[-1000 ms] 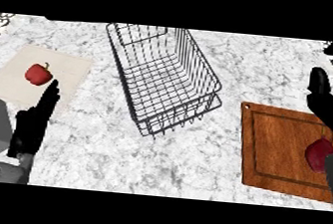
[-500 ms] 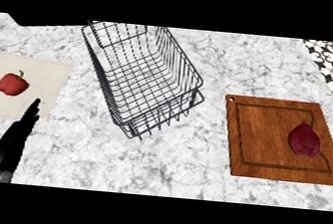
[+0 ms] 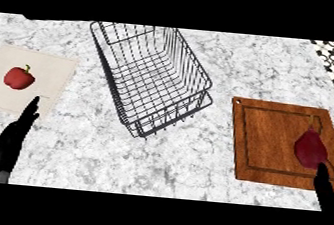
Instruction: Pick the pear from the cutting board and place it in the basket
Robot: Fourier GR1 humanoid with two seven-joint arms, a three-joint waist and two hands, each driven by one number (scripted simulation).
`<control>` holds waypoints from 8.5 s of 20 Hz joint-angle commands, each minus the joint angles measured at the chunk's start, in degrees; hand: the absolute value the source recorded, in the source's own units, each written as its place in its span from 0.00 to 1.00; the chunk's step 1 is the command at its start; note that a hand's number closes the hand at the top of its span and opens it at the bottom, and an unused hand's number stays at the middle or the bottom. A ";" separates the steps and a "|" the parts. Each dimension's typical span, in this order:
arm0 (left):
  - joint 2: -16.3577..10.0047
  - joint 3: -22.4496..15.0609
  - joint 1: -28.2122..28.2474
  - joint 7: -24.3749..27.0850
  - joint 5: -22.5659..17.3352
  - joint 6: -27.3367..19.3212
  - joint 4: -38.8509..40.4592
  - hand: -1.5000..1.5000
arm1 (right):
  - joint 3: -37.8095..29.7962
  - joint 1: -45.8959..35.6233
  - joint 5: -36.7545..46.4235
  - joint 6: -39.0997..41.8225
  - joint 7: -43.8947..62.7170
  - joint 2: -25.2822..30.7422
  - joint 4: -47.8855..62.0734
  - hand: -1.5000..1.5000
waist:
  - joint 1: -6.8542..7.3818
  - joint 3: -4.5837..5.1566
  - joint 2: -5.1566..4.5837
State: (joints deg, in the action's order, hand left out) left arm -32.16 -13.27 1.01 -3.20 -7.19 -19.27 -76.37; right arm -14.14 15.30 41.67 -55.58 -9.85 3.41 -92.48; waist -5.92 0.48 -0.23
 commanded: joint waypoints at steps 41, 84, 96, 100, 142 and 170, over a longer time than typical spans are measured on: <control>6.83 3.17 -1.21 -9.57 10.90 7.17 -2.20 0.50 | 29.67 5.54 64.72 18.81 71.00 -3.39 -18.58 0.00 | 5.86 -0.48 0.27; 13.77 12.05 2.05 -9.56 20.34 15.70 -6.83 0.50 | 4.43 -8.87 32.62 4.59 50.60 5.38 14.45 0.00 | 6.12 -0.52 0.26; 16.91 14.19 -2.52 -9.05 22.20 16.23 -1.44 0.50 | 4.74 -12.77 22.85 9.11 42.94 7.14 19.13 1.00 | 5.87 -0.50 0.21; 16.99 14.35 -0.27 -7.67 22.94 15.86 -3.43 0.50 | 5.10 -20.79 18.94 7.89 37.96 8.02 28.12 1.00 | 6.26 -0.52 0.18; 17.34 14.52 -2.69 -10.77 23.54 18.63 -2.42 0.50 | 23.63 -29.86 57.15 32.64 85.74 -3.39 9.55 1.00 | 7.11 0.76 2.59; 17.78 12.43 -6.53 -10.47 24.24 20.42 -1.43 0.50 | 21.20 -62.19 53.98 61.91 95.07 -3.39 6.43 1.00 | 13.12 -0.04 0.35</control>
State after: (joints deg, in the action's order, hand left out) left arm -14.24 -1.03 -5.29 -14.14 17.33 0.85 -78.20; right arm 8.75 -42.32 96.91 -1.78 71.47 0.39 -88.23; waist 6.42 0.46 0.45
